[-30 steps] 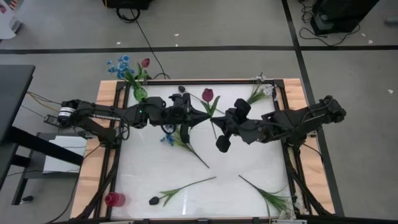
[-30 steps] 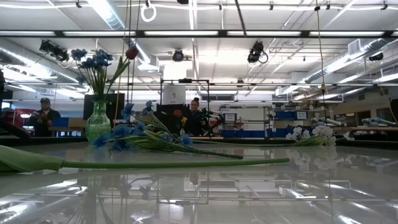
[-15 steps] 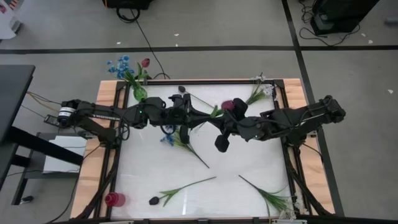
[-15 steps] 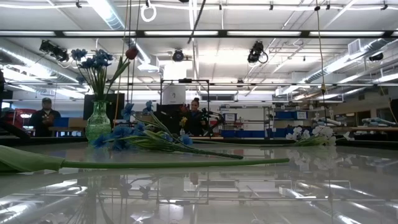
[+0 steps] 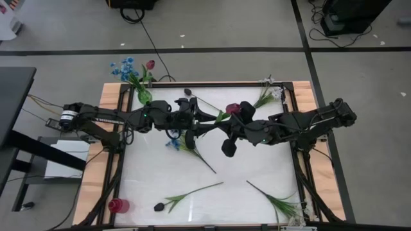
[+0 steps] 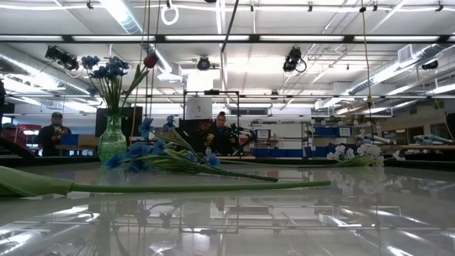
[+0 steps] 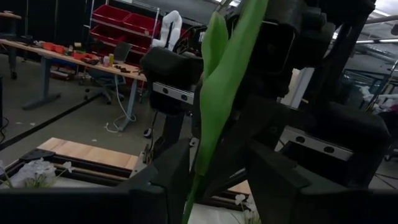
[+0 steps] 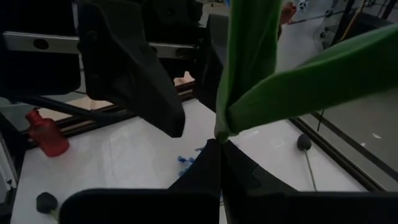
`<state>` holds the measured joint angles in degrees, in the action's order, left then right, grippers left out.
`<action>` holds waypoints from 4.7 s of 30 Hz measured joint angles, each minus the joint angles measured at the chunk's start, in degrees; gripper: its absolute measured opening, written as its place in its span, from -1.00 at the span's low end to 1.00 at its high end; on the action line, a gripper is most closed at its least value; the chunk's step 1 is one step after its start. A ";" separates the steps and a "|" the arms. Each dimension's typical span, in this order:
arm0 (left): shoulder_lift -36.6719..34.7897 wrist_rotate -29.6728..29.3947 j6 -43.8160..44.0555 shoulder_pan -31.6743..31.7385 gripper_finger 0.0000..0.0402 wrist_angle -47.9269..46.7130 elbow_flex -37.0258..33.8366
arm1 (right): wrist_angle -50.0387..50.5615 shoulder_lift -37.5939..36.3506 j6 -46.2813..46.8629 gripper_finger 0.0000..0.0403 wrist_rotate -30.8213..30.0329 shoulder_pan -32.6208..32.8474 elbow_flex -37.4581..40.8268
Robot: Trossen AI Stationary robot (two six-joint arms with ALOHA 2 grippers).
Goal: Sort flowers into vase by color
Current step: Put the red tulip into the green vase, then put the blue flowers into the green vase
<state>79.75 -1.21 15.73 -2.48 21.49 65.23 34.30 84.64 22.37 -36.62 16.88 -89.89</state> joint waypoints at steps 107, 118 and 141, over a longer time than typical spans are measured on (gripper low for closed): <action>-29.44 -32.76 -36.10 44.50 -0.92 38.54 -48.15 | 24.02 -26.25 -31.14 -0.53 18.60 -40.02 0.00; -29.55 -44.86 -27.91 40.28 -0.39 31.11 -48.13 | 22.07 -25.90 -28.30 -0.53 20.78 -42.30 0.00; -34.36 -55.80 -2.33 18.47 0.44 -34.95 -22.98 | 24.68 -19.77 -6.03 -0.52 30.75 -42.53 0.00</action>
<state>45.39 -57.01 13.39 15.99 -13.46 42.25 58.98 64.87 16.33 -5.87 -25.65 -89.89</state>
